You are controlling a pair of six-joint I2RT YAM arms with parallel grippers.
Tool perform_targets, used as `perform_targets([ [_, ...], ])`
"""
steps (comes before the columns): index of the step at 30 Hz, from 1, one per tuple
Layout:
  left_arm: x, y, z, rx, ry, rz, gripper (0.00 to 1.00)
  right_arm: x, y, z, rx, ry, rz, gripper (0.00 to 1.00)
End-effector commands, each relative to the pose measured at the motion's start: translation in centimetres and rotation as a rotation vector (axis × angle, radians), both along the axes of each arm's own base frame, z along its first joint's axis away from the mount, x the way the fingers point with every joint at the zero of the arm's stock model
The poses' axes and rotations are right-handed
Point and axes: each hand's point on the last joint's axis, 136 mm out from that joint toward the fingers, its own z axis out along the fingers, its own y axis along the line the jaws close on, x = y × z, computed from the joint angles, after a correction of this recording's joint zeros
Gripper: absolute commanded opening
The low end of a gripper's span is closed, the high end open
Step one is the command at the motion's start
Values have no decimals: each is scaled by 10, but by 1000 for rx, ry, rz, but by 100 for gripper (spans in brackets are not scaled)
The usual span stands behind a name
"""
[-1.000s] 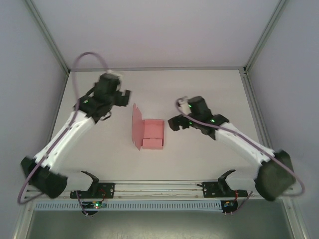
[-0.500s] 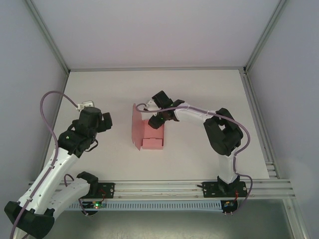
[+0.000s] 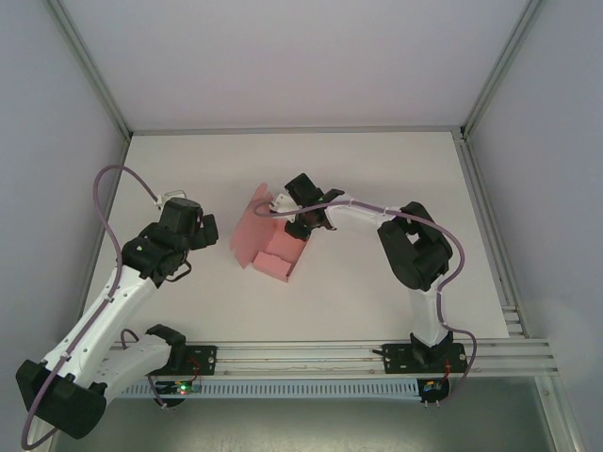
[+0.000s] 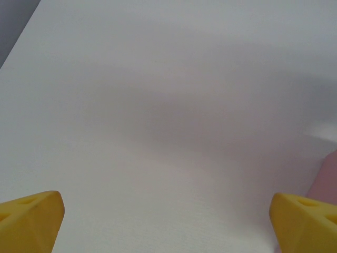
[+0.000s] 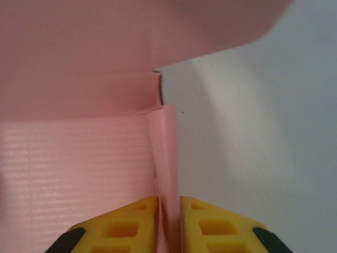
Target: Assemble paper box
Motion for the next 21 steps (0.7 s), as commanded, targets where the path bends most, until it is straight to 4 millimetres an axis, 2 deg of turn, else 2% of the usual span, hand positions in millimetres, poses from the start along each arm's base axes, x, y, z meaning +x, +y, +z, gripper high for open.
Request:
perform_targets([
  [1,-2,9,14,2,-27,36,100,-7,-9,-7,-48,-10,-22,18],
  [5,-4,9,17,-8,-38,38,100,-10,-19,-13,-64,-13,-84,18],
  [7,-6,9,16,-17,-37,41,100,-12,-21,-15,-66,-18,-108,13],
  [10,-8,9,11,-25,-20,50,100,-7,-25,-6,-57,-59,-200,6],
  [14,-10,2,4,-75,2,49,100,6,-48,9,-83,-169,-429,0],
  [21,-23,-16,-33,-200,127,51,100,-3,-74,7,40,-185,-714,0],
])
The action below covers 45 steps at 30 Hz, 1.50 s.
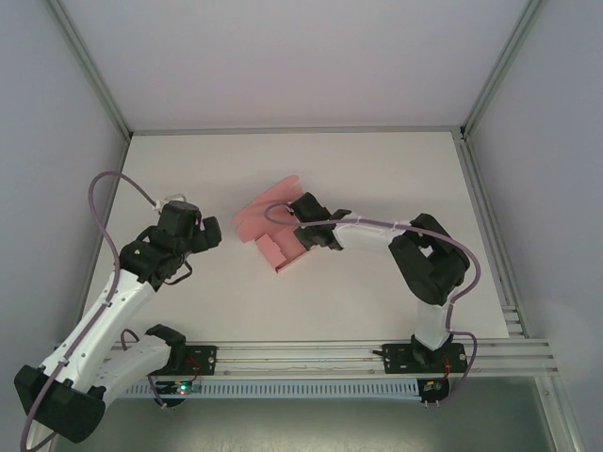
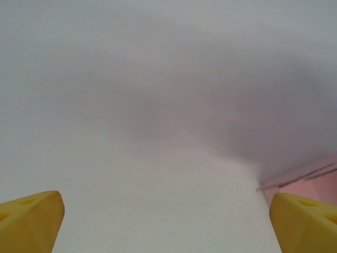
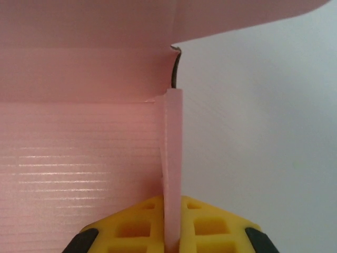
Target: Assemble paper box
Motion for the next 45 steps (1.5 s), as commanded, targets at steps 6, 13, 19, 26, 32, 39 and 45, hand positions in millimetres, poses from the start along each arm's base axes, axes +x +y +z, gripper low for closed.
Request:
perform_targets([
  [6,-14,-29,-46,-230,131,7,100,-5,-29,25,165,-178,-297,0],
  [13,19,-103,-45,-471,23,-242,86,-7,-28,69,162,-337,-336,0],
  [19,44,-126,-50,-438,-89,-289,75,-9,-14,68,188,-339,-349,0],
  [26,58,-140,-76,-454,-81,-320,67,-12,-9,55,219,-302,-367,0],
  [32,63,-157,-91,-491,-56,-354,57,-10,3,51,252,-287,-356,0],
  [39,70,-177,-96,-528,-39,-406,49,-10,4,44,240,-282,-380,0],
  [45,64,-178,-101,-531,-9,-407,47,-11,-4,35,217,-257,-414,0],
])
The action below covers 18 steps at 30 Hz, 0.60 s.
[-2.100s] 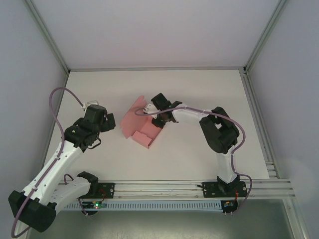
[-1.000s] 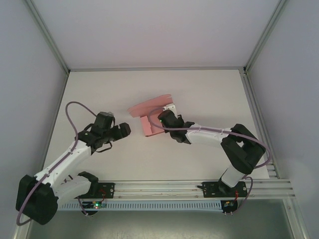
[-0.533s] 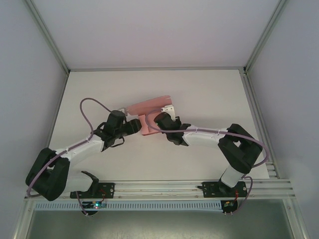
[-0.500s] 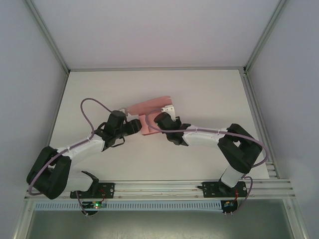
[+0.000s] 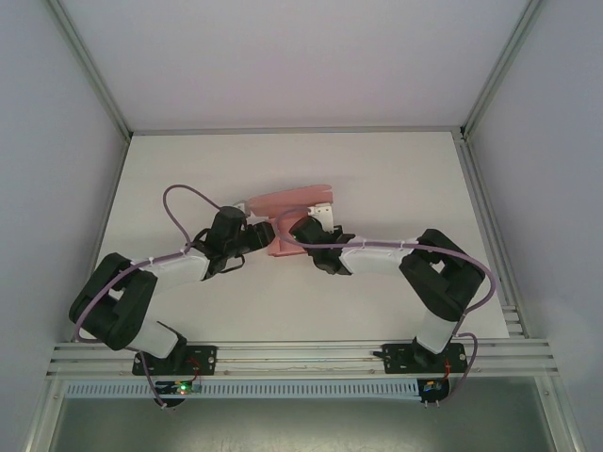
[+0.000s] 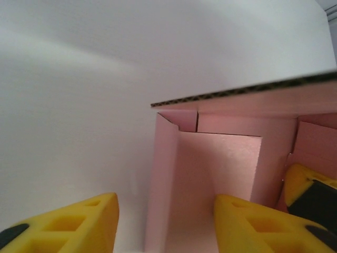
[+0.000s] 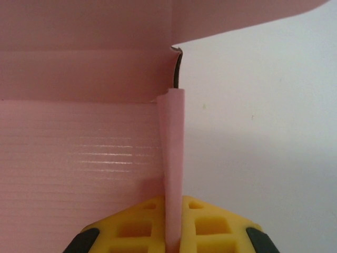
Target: Assemble paper box
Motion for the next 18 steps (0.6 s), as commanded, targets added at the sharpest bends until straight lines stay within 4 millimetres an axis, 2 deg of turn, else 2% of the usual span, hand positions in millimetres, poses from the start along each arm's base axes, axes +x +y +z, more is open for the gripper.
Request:
perform_targets([
  [1,-8,-19,5,-18,-10,-84,44,8,22,15,87,-43,6,0],
  [8,-11,-30,-21,-22,58,-121,43,8,29,11,122,-36,30,0],
  [15,-16,-66,-7,-45,51,-233,41,5,32,6,125,-20,31,0],
  [18,-16,-61,-12,101,79,-191,36,4,32,11,114,-28,23,0],
])
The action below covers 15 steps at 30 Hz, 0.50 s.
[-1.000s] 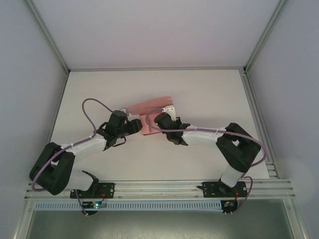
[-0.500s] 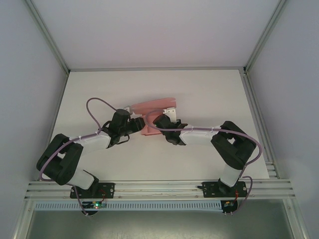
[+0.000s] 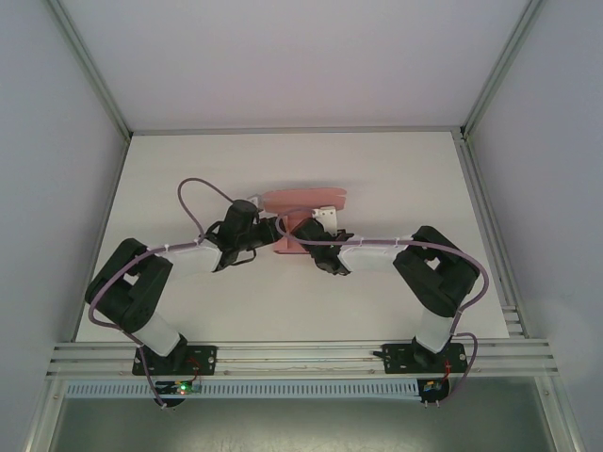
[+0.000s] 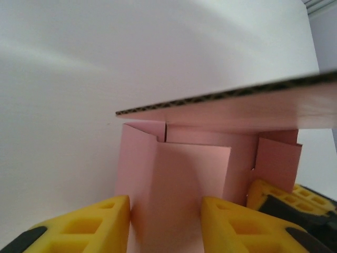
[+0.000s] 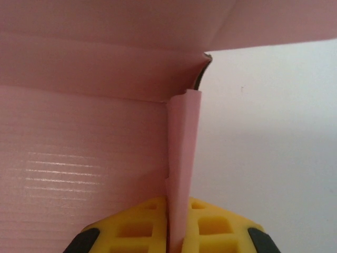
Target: Assemble paper box
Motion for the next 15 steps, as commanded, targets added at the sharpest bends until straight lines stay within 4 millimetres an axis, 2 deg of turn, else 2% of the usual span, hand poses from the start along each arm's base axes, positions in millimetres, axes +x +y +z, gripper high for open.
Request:
perform_targets([
  [1,-31,-15,-23,171,98,-95,34,8,46,31,127,-92,80,0],
  [4,-34,3,-41,279,165,-26,34,6,43,32,139,-96,71,0],
  [6,-38,5,-49,306,187,-27,33,5,42,32,144,-99,68,0],
  [11,-51,-3,-62,262,191,-90,32,4,37,21,179,-70,62,0],
  [15,-57,-12,-57,200,159,-136,37,4,37,9,270,-6,62,0],
])
